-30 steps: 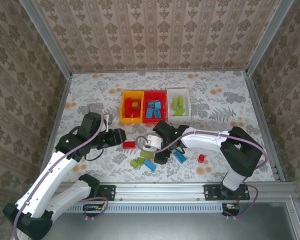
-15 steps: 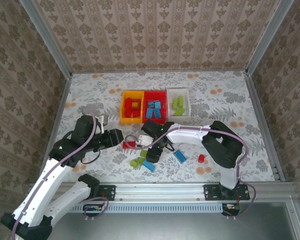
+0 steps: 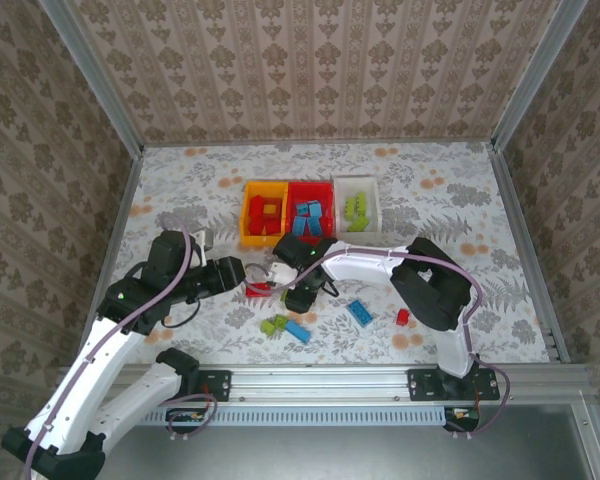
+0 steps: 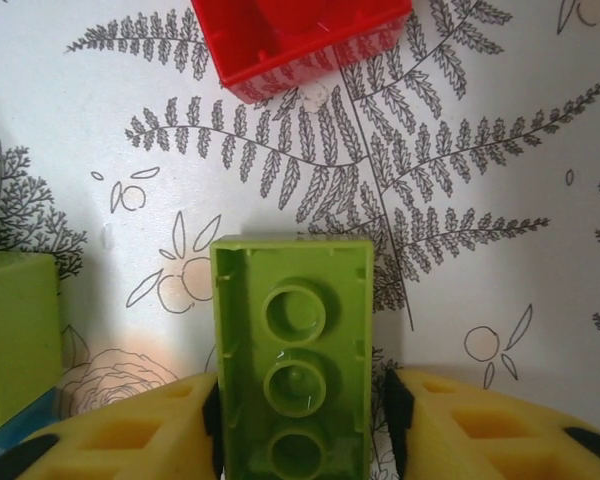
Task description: Sort the legos into containers by color
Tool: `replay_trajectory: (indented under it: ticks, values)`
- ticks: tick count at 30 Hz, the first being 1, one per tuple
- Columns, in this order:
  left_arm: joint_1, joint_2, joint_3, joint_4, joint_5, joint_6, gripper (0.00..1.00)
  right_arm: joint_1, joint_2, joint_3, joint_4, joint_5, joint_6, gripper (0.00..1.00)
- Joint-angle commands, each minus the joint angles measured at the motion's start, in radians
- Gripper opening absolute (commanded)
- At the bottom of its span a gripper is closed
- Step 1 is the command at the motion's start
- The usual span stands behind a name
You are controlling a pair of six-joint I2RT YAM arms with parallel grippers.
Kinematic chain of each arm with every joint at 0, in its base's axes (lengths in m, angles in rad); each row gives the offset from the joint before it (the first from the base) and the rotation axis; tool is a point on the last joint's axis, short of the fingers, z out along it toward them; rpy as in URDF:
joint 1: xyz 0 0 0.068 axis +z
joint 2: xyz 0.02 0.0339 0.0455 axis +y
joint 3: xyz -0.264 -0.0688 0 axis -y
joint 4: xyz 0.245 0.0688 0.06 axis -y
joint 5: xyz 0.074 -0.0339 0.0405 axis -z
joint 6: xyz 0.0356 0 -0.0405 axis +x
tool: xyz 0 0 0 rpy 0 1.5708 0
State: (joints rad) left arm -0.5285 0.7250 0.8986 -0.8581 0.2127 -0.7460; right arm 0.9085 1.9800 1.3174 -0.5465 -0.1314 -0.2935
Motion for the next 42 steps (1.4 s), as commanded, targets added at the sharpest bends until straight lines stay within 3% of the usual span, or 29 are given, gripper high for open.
replay_trajectory:
  ticks: [1,10,17,25,33,38,42]
  values:
    - [0.002,-0.011,-0.02,0.008,0.001,-0.021,0.53,0.016,0.028,-0.015,0.004,-0.024,0.04,0.43]
    - [0.002,0.056,0.007,0.102,0.051,-0.014,0.54,-0.045,-0.255,-0.087,0.11,0.02,0.157,0.37]
    - [-0.049,0.301,0.174,0.231,0.076,0.072,0.54,-0.29,-0.451,-0.17,0.188,0.061,0.376,0.34]
    - [-0.128,0.587,0.381,0.314,0.079,0.168,0.53,-0.499,-0.324,-0.073,0.212,0.063,0.681,0.31]
    - [-0.216,0.739,0.49,0.317,0.07,0.261,0.53,-0.578,-0.136,-0.016,0.218,-0.068,0.728,0.33]
    - [-0.254,0.773,0.482,0.309,0.073,0.311,0.53,-0.582,-0.086,0.013,0.216,-0.09,0.715,0.4]
    - [-0.284,0.796,0.467,0.286,0.079,0.362,0.53,-0.582,-0.076,0.021,0.207,-0.091,0.714,0.53]
